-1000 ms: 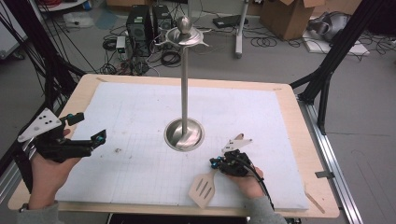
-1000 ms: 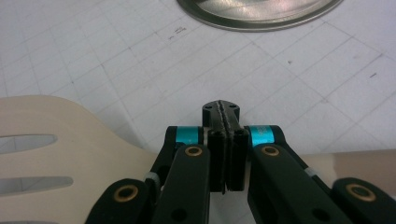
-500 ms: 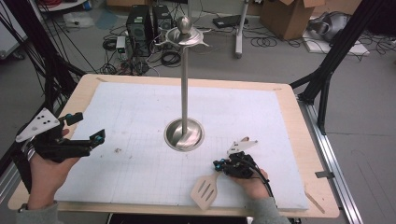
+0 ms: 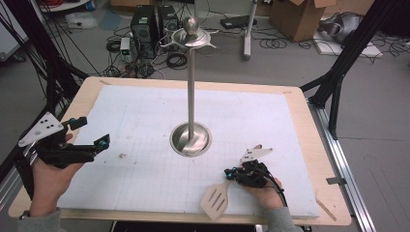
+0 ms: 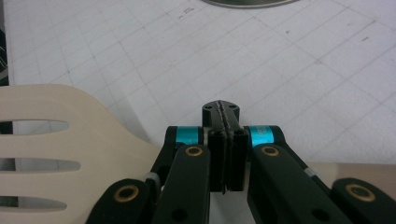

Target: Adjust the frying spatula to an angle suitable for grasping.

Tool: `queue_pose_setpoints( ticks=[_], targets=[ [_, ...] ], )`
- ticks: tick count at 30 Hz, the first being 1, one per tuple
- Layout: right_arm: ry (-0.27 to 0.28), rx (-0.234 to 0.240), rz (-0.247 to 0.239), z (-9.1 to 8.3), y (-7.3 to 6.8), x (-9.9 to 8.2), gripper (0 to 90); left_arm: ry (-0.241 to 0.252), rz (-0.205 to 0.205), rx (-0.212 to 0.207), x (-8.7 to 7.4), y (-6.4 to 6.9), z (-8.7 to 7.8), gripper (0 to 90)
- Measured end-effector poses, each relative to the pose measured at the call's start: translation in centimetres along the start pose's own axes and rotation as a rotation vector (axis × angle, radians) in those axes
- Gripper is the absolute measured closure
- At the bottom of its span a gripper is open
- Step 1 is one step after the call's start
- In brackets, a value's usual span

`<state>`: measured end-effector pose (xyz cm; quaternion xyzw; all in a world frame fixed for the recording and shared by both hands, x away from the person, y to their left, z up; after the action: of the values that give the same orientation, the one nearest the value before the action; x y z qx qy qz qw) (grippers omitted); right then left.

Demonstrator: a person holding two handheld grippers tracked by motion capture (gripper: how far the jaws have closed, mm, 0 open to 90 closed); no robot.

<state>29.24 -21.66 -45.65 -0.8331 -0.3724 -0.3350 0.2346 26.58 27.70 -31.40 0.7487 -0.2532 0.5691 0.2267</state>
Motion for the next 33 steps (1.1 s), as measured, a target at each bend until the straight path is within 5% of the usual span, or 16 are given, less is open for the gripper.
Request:
queue_pose_setpoints(
  ticks=[24, 30, 33],
  targets=[
    [0.014, 0.027, 0.009, -1.6, 0.3, -1.4, 90.0, 0.013, 0.016, -0.023, 0.2, 0.1, 0.2, 3.3],
    [0.159, -0.076, 0.031, -4.8, 0.9, -0.9, 90.0, 0.005, 0.016, -0.028, 0.2, 0.2, 0.8, 3.3],
    [0.174, -0.135, 0.066, -6.2, 1.8, -1.5, 90.0, -0.006, 0.015, -0.036, 0.1, 0.2, 1.2, 3.3]
  ],
)
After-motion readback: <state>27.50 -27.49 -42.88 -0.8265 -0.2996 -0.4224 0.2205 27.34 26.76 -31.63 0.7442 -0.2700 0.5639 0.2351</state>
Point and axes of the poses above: each handheld gripper's, and its own axes: z roughly forward along the jaws, x roughly out of its top, y roughly to its right, the point moved 1 cm from there along z, roughly forward along the jaws, and after that the axes turned 5 degrees about -x, right-handed, at the moved point
